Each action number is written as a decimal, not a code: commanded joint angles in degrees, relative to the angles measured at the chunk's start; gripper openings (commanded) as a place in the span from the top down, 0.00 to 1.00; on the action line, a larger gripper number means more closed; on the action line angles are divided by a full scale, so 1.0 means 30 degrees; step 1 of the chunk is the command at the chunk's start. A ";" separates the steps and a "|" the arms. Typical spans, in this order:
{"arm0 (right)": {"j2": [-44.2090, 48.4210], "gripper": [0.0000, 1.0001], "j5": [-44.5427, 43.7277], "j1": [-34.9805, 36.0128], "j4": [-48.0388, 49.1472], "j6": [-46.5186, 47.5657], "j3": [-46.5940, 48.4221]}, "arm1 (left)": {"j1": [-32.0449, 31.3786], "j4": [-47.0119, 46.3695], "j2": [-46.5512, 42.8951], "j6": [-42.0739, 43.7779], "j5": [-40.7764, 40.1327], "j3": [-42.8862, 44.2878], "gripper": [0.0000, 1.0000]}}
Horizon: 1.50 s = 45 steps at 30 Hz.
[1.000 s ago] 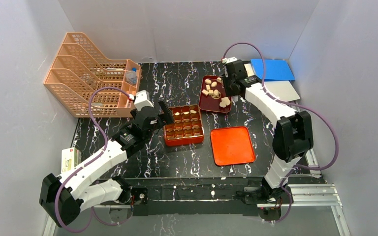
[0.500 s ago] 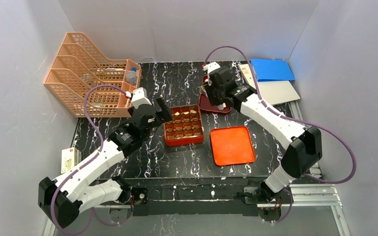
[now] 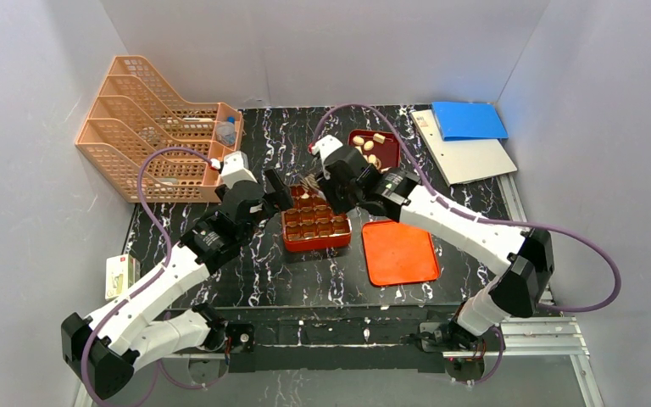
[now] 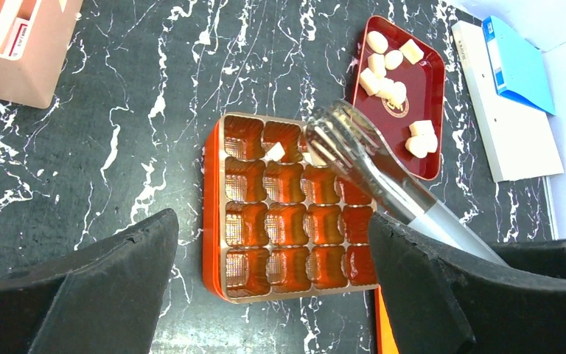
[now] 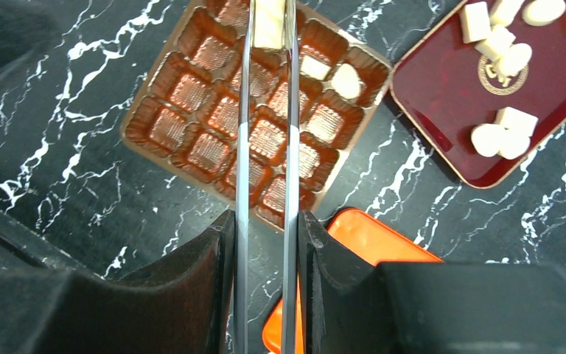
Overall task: Pack the chocolate
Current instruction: Place the fake chocolate in the packing box.
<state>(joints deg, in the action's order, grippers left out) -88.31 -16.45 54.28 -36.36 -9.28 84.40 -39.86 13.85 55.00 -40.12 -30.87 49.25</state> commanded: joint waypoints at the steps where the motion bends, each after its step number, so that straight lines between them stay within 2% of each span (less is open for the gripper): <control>1: -0.0373 0.99 -0.0761 0.0967 0.0611 -0.0420 0.0638 | 0.0087 0.0395 -0.0535 -0.0103 -0.0546 0.0508 0.03; 22: -0.3316 0.99 -0.0728 0.1693 0.0966 0.0159 0.3478 | 0.0074 0.0404 -0.0786 -0.0068 -0.0721 -0.0028 0.03; 45: -0.4911 0.99 -0.1138 0.1692 0.1817 0.1359 0.4304 | 0.0087 -0.0241 -0.0233 0.0133 -0.0626 -0.0438 0.02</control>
<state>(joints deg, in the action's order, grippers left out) -102.50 -18.13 59.02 -34.89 -6.63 93.25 -39.86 13.56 54.06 -40.10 -31.09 49.01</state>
